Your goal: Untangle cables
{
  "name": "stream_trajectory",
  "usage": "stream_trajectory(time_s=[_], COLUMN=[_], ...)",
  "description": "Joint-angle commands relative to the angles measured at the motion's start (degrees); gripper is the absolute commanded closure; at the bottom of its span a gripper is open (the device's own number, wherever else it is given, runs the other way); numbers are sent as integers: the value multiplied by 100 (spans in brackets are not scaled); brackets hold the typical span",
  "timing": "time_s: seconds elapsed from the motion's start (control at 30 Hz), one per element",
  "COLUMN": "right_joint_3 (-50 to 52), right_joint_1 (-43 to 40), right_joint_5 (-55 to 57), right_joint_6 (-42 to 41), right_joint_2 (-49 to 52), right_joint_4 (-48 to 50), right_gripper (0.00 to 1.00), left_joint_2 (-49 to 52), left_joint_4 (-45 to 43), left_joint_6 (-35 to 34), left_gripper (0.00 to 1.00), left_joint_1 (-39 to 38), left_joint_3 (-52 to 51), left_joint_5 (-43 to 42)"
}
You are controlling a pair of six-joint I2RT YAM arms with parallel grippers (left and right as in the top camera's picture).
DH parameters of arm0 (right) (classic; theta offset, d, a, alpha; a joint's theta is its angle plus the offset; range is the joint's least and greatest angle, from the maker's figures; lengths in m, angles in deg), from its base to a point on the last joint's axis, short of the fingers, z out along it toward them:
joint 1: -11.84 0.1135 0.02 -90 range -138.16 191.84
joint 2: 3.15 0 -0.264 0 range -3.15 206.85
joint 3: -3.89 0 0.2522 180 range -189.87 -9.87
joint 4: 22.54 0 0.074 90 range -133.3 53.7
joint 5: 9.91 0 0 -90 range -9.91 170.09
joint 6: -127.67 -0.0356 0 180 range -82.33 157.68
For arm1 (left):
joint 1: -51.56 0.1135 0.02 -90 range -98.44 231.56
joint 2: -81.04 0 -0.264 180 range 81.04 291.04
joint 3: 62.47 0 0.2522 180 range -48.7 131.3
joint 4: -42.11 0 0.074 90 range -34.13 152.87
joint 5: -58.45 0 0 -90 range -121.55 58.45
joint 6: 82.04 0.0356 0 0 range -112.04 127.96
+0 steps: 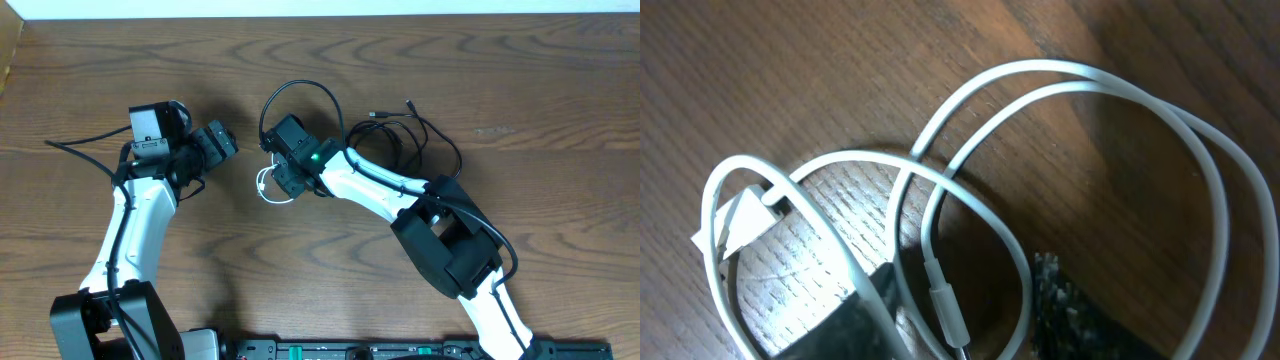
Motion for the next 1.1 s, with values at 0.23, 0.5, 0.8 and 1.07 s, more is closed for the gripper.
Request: stream_trajectory(time_s=[0.23, 0.5, 0.8, 1.07], right_joint_3=[-37, -72, -269, -269], right_joint_1=[55, 55, -20, -260], right_joint_5=[11, 181, -66, 455], right_joint_6=[-7, -7, 306, 420], right_joint_2=[219, 164, -813, -1694], right_joint_4=[-55, -52, -31, -31], right_gripper=[82, 99, 99, 99], left_joint_2=[-4, -4, -4, -4], left_joint_4=[15, 15, 15, 15], left_joint_6=[7, 7, 9, 9], left_gripper=[2, 2, 2, 2], left_joint_1=[20, 17, 17, 20], left_joint_3=[70, 70, 70, 70], left_joint_5=[42, 42, 42, 42])
